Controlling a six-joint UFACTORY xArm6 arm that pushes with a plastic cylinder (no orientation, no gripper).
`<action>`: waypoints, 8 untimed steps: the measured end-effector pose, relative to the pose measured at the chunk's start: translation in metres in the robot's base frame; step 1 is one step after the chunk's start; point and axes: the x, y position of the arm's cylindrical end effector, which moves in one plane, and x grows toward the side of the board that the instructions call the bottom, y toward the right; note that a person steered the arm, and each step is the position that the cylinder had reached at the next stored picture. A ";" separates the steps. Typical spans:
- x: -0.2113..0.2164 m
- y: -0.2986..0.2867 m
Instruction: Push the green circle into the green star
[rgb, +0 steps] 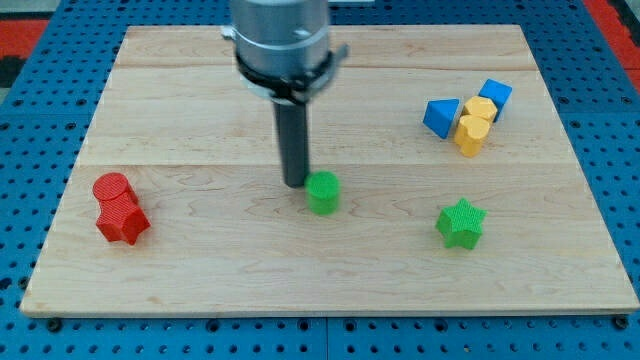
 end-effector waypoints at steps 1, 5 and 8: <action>0.016 0.052; 0.053 0.098; 0.010 0.034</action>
